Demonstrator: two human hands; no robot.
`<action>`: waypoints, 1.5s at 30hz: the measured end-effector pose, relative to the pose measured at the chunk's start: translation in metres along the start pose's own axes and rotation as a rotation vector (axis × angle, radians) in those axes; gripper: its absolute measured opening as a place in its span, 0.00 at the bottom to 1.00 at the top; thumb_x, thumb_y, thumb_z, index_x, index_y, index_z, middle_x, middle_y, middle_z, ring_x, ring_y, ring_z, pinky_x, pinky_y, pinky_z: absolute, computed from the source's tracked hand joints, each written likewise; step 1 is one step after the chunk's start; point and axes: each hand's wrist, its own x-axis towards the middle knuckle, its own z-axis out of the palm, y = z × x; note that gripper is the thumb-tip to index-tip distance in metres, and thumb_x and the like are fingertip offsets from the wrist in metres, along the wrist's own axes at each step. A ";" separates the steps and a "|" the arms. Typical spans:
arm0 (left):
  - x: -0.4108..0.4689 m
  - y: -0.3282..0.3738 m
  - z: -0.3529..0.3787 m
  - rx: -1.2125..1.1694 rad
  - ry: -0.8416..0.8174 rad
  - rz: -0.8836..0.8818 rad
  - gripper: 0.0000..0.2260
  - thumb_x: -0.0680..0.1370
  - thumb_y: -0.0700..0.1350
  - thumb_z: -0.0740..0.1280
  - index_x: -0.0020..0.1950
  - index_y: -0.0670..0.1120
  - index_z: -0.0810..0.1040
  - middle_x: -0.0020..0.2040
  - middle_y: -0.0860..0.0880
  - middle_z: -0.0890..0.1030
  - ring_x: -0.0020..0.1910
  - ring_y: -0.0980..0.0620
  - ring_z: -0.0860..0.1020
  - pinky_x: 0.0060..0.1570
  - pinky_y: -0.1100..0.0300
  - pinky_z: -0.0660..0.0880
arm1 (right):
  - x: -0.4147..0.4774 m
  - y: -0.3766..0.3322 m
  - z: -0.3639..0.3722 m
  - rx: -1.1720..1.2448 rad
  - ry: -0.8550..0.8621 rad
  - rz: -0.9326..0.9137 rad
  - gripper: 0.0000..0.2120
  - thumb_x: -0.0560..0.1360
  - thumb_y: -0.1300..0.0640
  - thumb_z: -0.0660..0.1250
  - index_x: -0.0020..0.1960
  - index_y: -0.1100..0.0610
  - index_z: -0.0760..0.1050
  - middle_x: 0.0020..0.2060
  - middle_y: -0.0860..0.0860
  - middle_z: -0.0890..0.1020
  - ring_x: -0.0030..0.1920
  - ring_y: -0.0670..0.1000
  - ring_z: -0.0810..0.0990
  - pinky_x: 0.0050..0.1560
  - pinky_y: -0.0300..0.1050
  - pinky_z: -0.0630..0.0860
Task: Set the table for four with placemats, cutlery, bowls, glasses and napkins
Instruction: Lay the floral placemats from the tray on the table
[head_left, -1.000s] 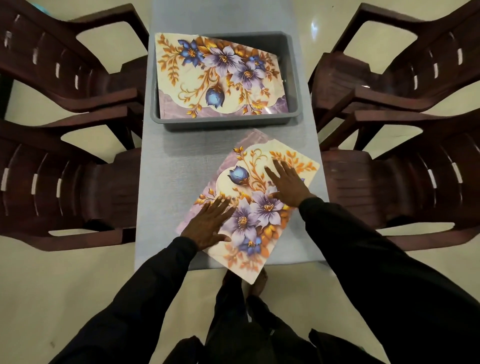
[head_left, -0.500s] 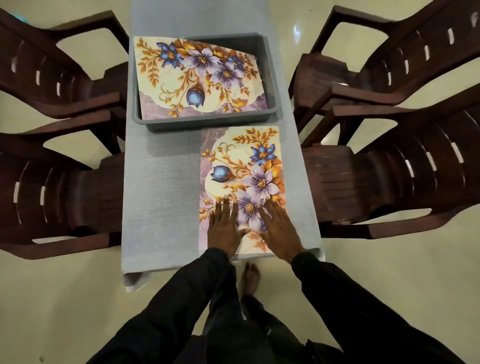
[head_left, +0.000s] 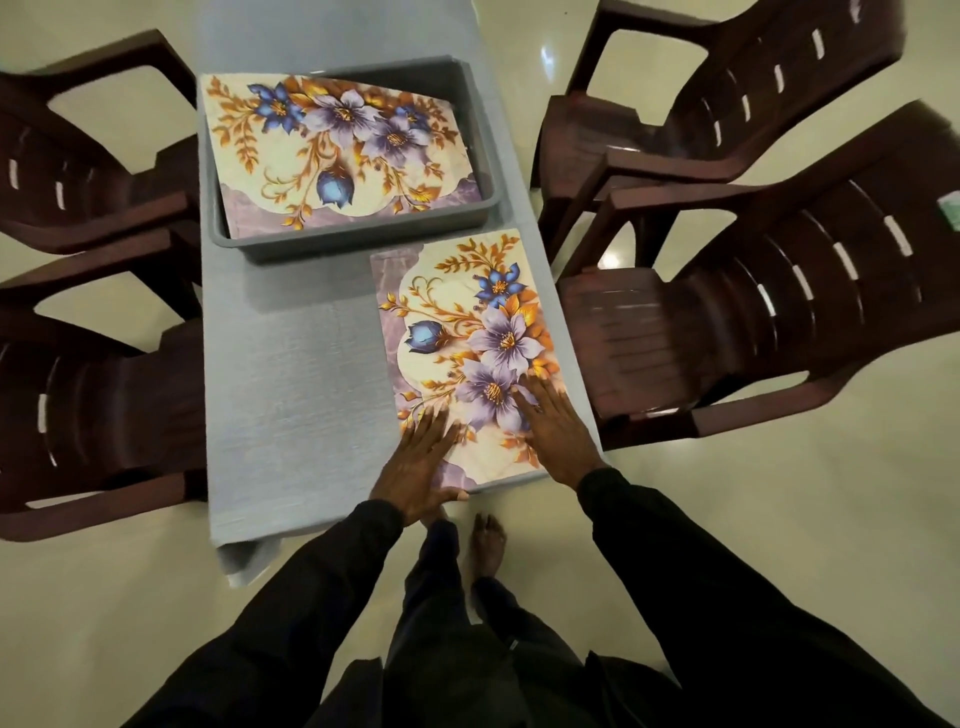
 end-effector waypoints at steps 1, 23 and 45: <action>0.002 0.000 0.001 0.004 -0.004 0.002 0.47 0.74 0.76 0.59 0.83 0.54 0.45 0.84 0.48 0.42 0.82 0.44 0.40 0.80 0.48 0.43 | -0.003 -0.001 -0.001 -0.002 -0.004 -0.012 0.37 0.79 0.51 0.70 0.81 0.55 0.56 0.81 0.57 0.57 0.81 0.60 0.52 0.77 0.61 0.61; 0.021 0.026 -0.009 0.050 -0.089 -0.049 0.48 0.75 0.72 0.63 0.83 0.52 0.42 0.81 0.50 0.36 0.80 0.47 0.34 0.77 0.54 0.35 | -0.035 0.004 -0.003 0.039 -0.087 -0.053 0.42 0.76 0.47 0.73 0.82 0.51 0.55 0.82 0.56 0.52 0.82 0.59 0.48 0.80 0.56 0.52; 0.024 0.029 -0.010 0.057 -0.103 -0.066 0.49 0.74 0.74 0.61 0.83 0.48 0.43 0.82 0.48 0.39 0.81 0.46 0.37 0.77 0.54 0.36 | -0.036 0.004 -0.001 0.086 -0.052 -0.015 0.40 0.76 0.48 0.74 0.81 0.49 0.58 0.82 0.54 0.55 0.82 0.58 0.51 0.80 0.55 0.53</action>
